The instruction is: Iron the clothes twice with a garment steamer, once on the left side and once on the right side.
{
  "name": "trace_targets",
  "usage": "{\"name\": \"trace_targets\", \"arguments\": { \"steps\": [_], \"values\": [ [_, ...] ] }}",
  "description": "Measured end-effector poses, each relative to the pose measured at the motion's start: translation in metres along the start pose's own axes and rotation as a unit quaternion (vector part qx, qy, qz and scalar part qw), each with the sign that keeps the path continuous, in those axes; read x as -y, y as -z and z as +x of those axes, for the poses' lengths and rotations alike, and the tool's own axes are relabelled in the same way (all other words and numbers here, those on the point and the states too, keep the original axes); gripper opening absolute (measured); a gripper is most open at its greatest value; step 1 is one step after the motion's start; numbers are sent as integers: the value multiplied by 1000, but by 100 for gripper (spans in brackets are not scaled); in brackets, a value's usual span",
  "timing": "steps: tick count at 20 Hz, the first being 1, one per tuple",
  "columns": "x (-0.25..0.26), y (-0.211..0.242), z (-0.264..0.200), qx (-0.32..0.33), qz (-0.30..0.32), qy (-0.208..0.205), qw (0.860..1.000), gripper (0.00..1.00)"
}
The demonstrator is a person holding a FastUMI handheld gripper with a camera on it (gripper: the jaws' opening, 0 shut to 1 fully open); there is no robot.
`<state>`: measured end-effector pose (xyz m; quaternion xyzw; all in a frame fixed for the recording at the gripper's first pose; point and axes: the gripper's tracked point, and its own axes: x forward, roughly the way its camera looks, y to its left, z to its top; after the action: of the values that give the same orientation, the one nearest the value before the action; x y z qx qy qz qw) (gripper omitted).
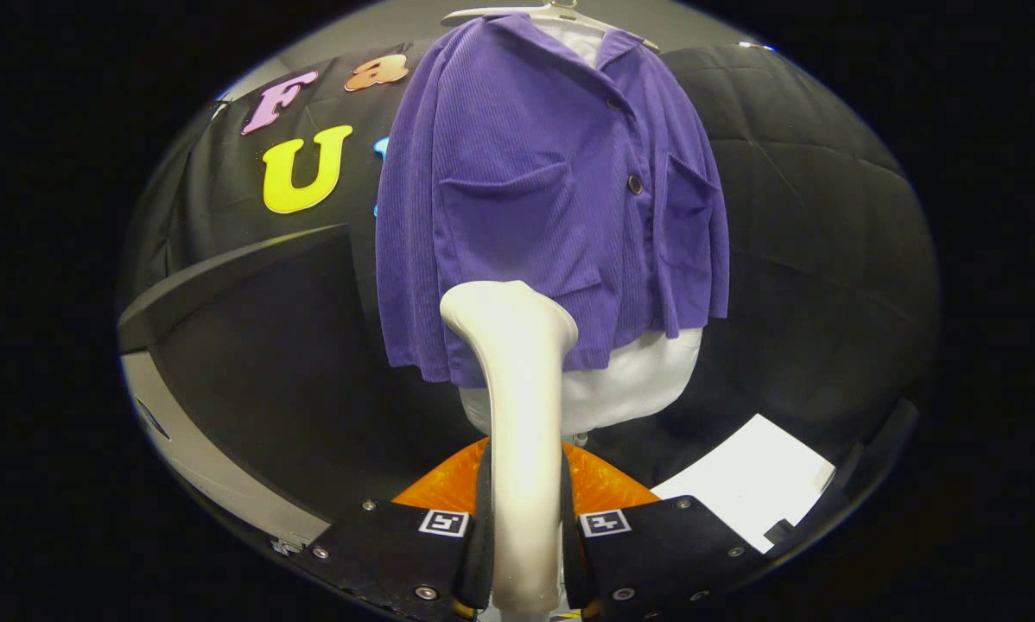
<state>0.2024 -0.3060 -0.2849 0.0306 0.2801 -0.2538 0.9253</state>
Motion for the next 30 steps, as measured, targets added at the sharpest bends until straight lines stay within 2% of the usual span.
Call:
{"name": "trace_targets", "arguments": {
  "steps": [7, 14, 20, 30],
  "values": [
    [20, -95, -64, 95, 43, 22, 994, 32],
    [34, -198, -118, 198, 50, 45, 978, 32],
    [52, -272, -139, 266, 59, 70, 960, 32],
    [91, -366, -120, 321, 46, 110, 939, 32]
  ]
}}
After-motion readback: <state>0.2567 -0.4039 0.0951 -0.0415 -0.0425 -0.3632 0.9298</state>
